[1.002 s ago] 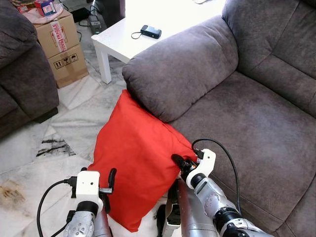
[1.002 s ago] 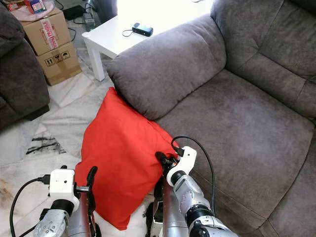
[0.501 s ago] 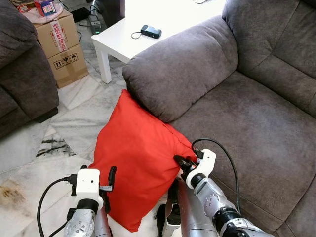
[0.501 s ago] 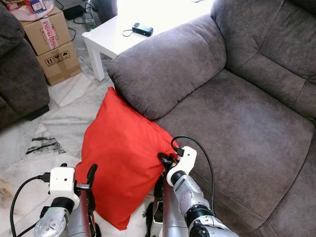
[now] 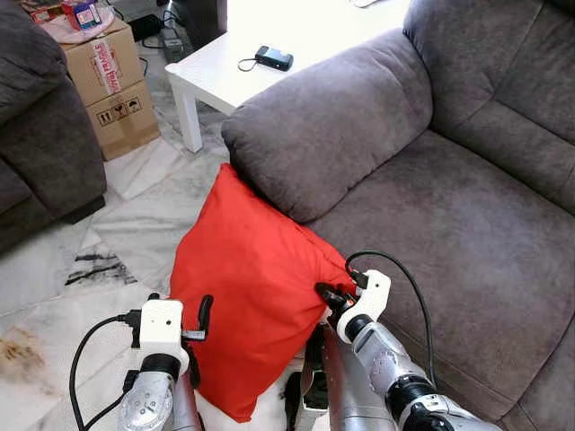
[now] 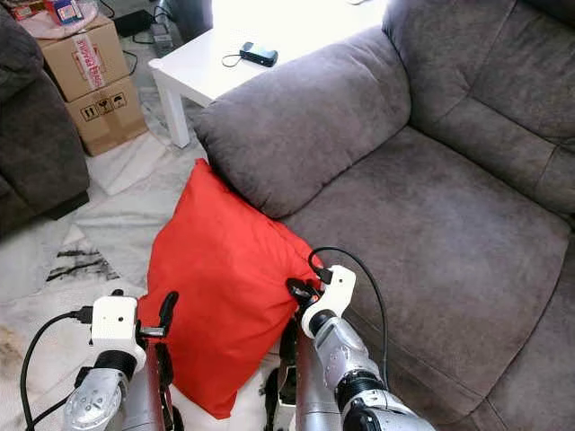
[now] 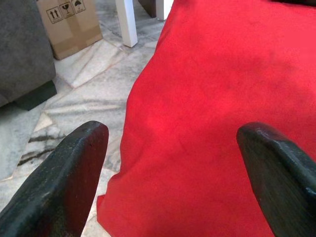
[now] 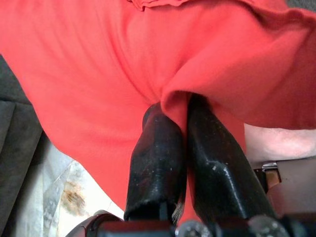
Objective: Move the pillow to the sofa from floor
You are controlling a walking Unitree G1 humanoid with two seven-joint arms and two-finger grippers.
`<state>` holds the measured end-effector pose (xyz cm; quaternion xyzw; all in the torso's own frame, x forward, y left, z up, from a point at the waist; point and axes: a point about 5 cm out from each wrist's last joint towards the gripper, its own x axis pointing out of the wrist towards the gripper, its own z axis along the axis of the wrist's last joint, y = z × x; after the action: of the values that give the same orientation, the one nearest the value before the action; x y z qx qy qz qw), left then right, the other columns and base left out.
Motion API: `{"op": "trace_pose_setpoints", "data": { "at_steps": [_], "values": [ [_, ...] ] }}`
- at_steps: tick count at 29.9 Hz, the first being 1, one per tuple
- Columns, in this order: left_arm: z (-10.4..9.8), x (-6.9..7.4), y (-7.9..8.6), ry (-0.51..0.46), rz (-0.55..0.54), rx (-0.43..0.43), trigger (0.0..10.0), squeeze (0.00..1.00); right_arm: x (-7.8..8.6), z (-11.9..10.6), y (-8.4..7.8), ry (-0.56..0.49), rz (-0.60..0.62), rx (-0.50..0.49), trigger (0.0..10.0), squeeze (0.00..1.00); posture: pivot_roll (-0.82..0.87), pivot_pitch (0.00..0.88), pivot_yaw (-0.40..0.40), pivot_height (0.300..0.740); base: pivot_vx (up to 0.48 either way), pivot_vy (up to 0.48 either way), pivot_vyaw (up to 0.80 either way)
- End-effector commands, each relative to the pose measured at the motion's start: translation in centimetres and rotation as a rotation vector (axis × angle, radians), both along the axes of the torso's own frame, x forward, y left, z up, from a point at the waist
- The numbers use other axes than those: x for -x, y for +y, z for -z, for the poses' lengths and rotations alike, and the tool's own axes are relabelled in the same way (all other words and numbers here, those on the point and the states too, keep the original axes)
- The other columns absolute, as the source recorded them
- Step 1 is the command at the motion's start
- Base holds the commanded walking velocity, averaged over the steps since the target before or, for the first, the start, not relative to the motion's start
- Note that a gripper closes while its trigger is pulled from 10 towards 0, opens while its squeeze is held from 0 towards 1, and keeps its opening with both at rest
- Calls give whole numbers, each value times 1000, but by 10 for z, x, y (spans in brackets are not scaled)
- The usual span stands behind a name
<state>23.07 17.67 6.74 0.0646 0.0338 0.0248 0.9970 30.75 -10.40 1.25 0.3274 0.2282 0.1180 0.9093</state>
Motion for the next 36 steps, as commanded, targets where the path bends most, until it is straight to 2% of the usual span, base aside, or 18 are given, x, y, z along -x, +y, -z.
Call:
{"op": "trace_pose_setpoints", "data": {
  "at_steps": [1,11,12,13,14,20,23,36],
  "values": [
    [8,3,1,32,-9,4,10000,0,2,2,1,6,-9,10,0,0,179,205,-140,550,0,0,0],
    [7,-6,1,22,-5,4,10000,0,0,0,2,-13,-29,39,0,0,180,172,-137,550,0,0,0],
    [7,-9,2,18,-3,2,10000,0,-2,-3,4,-46,-55,76,3294,0,179,156,-133,550,0,0,0],
    [7,-9,2,18,-3,2,10000,0,-2,-3,4,-46,-55,76,3294,0,179,156,-133,550,0,0,0],
    [7,-9,3,17,-2,1,10000,0,-3,-5,4,-74,-63,105,10000,0,176,148,-131,550,0,0,0],
    [11,-9,8,22,3,-13,10000,0,-11,-18,-2,-193,-30,141,10000,0,156,112,-113,550,0,0,0],
    [10,-13,10,18,7,-22,10000,0,-10,-21,-6,-230,-12,117,10000,0,148,94,-98,550,0,0,0],
    [1,-42,1,-18,78,-25,10000,0,-11,-23,-13,-256,63,120,10000,0,98,51,-38,550,0,0,0]
  ]
}}
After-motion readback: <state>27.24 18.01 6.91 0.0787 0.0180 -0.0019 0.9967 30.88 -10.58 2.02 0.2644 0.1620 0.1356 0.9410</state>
